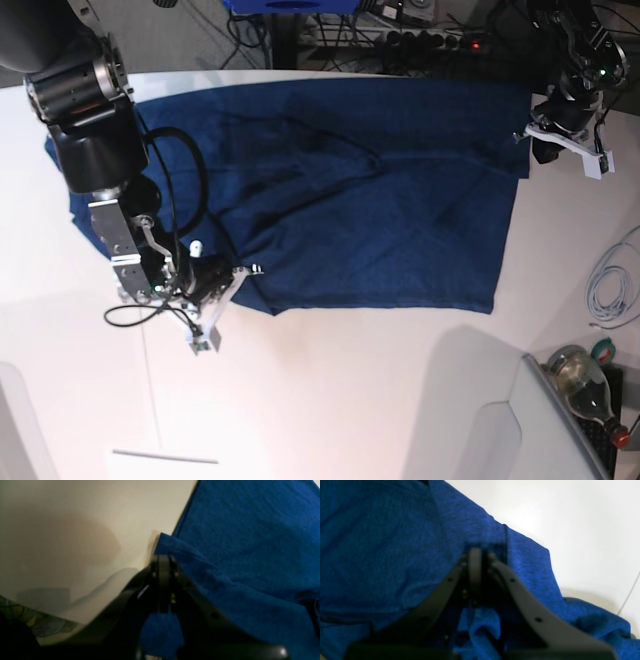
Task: Layout the t-shirt on the table in an organized manner, then fold the t-shirt properly
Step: 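Grasp the shirt hem corner with the right gripper and drag it outward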
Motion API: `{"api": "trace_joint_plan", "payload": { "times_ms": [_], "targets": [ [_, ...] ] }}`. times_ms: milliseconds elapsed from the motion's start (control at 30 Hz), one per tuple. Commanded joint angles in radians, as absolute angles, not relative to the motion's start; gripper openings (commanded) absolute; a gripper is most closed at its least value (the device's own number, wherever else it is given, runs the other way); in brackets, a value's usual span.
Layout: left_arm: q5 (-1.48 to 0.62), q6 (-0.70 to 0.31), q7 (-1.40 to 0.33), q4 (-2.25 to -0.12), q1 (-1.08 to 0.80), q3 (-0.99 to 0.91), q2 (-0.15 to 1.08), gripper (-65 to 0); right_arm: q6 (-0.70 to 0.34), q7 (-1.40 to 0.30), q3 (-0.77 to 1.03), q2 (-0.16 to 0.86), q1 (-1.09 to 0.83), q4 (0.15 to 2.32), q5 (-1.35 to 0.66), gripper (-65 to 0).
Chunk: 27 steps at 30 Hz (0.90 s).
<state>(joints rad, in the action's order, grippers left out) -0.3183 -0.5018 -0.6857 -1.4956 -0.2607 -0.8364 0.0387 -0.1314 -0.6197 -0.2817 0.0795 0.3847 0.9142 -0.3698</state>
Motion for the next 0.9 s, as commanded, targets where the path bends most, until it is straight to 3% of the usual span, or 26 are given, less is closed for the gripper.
{"api": "trace_joint_plan", "payload": {
  "times_ms": [0, 300, 500, 867],
  "targets": [
    [-0.331, -0.509, -0.668, -1.511, -0.260, -0.840, 0.051, -65.0, -0.134, -0.604, -0.277, 0.084, 0.414, 0.934, -0.378, -65.0],
    [-0.331, -0.509, -0.668, -1.511, -0.260, -0.840, 0.051, -65.0, -0.130, -0.615, -0.248, 0.084, 0.351, 1.118, -0.378, -65.0],
    [-0.331, -0.509, -0.667, -1.511, -0.255, -0.840, 0.051, -65.0, -0.130, -0.728, -0.156, 0.087, 0.331, 1.287, -0.378, -65.0],
    [-0.331, -0.506, -0.667, -1.509, -0.252, -0.839, 0.051, -65.0, -0.130, -0.742, -0.142, 0.139, 0.334, 1.394, -0.378, -65.0]
  ]
}}
